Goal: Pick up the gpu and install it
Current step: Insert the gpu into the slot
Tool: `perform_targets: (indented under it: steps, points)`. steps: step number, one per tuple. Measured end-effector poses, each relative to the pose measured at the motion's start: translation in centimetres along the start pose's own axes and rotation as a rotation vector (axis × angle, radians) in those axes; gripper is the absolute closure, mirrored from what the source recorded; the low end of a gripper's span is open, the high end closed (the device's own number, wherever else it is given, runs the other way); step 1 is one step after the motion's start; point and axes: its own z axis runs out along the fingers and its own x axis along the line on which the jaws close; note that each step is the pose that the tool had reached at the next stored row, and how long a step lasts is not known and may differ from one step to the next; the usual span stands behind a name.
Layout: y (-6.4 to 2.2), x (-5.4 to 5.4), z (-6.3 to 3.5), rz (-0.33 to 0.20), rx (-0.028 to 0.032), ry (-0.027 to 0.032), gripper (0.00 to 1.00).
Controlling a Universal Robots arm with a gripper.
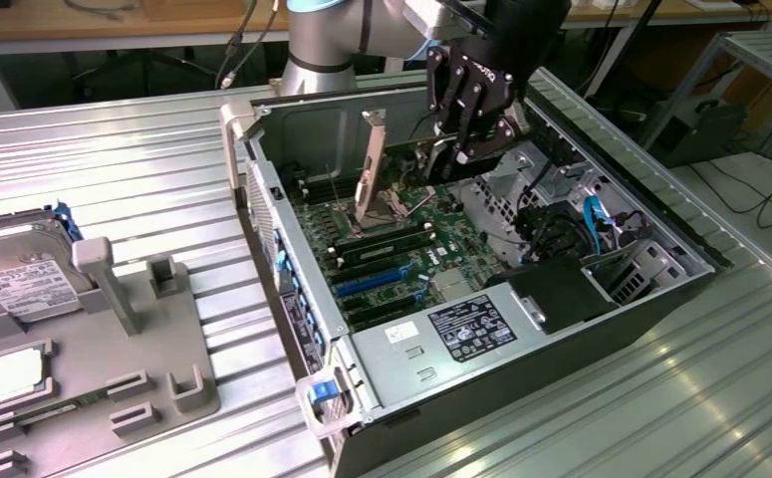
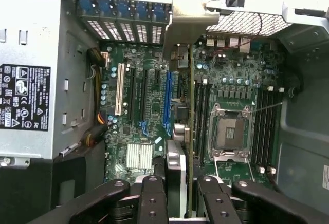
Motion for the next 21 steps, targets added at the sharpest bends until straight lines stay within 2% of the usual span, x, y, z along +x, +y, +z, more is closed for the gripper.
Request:
perform_targets:
  steps: [6,10,12,17,21]
  points:
    - [0.21,0.0,0.80,0.044,0.0035,-0.0019,0.72]
    - [1.74,-0.5,1.57,0.043,0.0051,-0.0017,0.72]
    - [2.14,-0.8,1.97,0.043,0.0054,-0.0018,0.72]
    - [2.12,-1.0,2.83,0.038,0.0058,-0.0013,0.72]
    - [2.16,-1.1,3.21,0.030,0.0159,-0.0010,0.72]
